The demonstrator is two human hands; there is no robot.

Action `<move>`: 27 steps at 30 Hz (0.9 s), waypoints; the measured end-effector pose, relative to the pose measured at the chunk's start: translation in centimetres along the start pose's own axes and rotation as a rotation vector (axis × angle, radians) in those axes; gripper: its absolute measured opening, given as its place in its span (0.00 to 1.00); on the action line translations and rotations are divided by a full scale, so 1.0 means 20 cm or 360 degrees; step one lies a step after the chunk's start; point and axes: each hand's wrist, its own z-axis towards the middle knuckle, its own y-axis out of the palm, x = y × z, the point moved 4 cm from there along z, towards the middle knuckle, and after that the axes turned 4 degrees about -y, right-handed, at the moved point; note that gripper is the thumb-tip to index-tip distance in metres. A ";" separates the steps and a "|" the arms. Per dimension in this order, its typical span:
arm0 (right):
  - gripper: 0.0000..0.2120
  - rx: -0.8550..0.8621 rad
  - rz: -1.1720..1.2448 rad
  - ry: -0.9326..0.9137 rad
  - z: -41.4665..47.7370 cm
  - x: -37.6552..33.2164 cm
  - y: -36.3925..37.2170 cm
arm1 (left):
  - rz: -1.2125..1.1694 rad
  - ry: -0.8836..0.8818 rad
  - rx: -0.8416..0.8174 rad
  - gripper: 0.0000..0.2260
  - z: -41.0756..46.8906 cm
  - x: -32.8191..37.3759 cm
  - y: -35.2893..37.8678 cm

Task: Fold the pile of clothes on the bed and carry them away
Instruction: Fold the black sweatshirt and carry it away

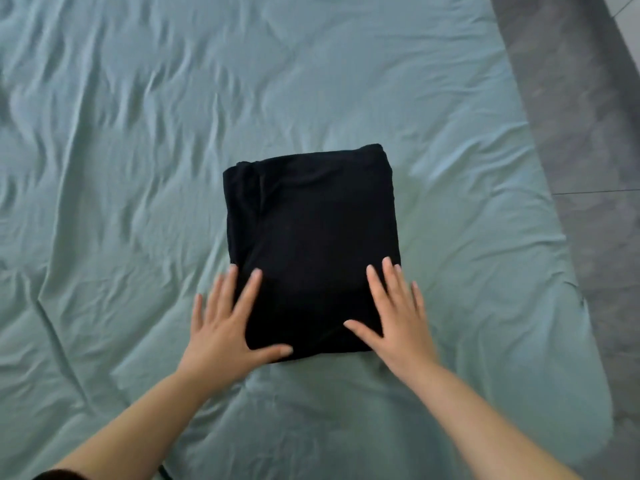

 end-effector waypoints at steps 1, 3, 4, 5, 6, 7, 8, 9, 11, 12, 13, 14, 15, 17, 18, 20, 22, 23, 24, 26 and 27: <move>0.39 0.0167 0.0182 0.0038 0.03 0.03 -0.05 | -0.0332 -0.0190 0.0101 0.55 0.02 -0.02 -0.05; 0.38 0.0419 0.0779 0.0417 0.10 0.13 -0.12 | -0.1038 -0.0586 0.0178 0.57 0.08 -0.06 -0.11; 0.38 0.0404 0.1109 0.0716 0.15 0.18 -0.12 | -0.1240 -0.0705 0.0122 0.58 0.12 -0.05 -0.12; 0.37 0.0284 0.1353 0.0999 0.20 0.22 -0.09 | -0.1309 -0.0776 0.0039 0.58 0.17 -0.04 -0.13; 0.36 0.0149 0.1456 0.1201 0.25 0.26 -0.06 | -0.1331 -0.0818 -0.0036 0.56 0.21 -0.02 -0.12; 0.35 0.0033 0.1488 0.1312 0.29 0.29 -0.05 | -0.1378 -0.0862 -0.0081 0.53 0.26 0.00 -0.12; 0.37 -0.0047 0.1525 0.1359 0.34 0.31 -0.04 | -0.1468 -0.0913 -0.0119 0.51 0.30 0.02 -0.12; 0.41 -0.0106 0.1564 0.1376 0.38 0.32 -0.03 | -0.1570 -0.0959 -0.0166 0.49 0.34 0.04 -0.12; 0.46 -0.0230 0.1656 0.1357 0.43 0.31 -0.01 | -0.1743 -0.1013 -0.0291 0.45 0.39 0.08 -0.11; 0.47 -0.0299 0.1728 0.1335 0.45 0.29 0.00 | -0.1807 -0.1024 -0.0355 0.43 0.41 0.10 -0.11; 0.49 -0.0355 0.1811 0.1336 0.45 0.27 0.01 | -0.1859 -0.1027 -0.0407 0.41 0.42 0.12 -0.09; 0.51 -0.0400 0.1895 0.1350 0.45 0.24 0.02 | -0.1902 -0.1009 -0.0444 0.38 0.42 0.14 -0.08; 0.53 -0.0430 0.1966 0.1363 0.44 0.22 0.03 | -0.1936 -0.0966 -0.0465 0.34 0.42 0.16 -0.08; 0.52 -0.0442 0.2083 0.1356 0.40 0.18 0.04 | -0.1975 -0.0887 -0.0443 0.27 0.40 0.18 -0.07; 0.50 -0.0440 0.2119 0.1358 0.37 0.17 0.04 | -0.1986 -0.0873 -0.0419 0.26 0.38 0.18 -0.08; 0.49 -0.0440 0.2147 0.1412 0.26 0.15 0.04 | -0.1974 -0.0906 -0.0421 0.24 0.32 0.18 -0.08; 0.49 -0.0435 0.2181 0.1506 0.12 0.11 0.06 | -0.1936 -0.0967 -0.0505 0.23 0.22 0.18 -0.07; 0.48 -0.0430 0.2185 0.1557 0.04 0.08 0.06 | -0.1925 -0.0986 -0.0543 0.23 0.16 0.18 -0.08; 0.47 -0.0414 0.2188 0.1600 -0.04 0.05 0.05 | -0.1922 -0.0995 -0.0575 0.23 0.09 0.18 -0.08; 0.42 -0.0347 0.2215 0.1645 -0.20 -0.02 0.01 | -0.1931 -0.0997 -0.0621 0.21 -0.04 0.20 -0.11; 0.40 -0.0309 0.2251 0.1647 -0.28 -0.06 -0.02 | -0.1938 -0.0987 -0.0645 0.21 -0.10 0.21 -0.13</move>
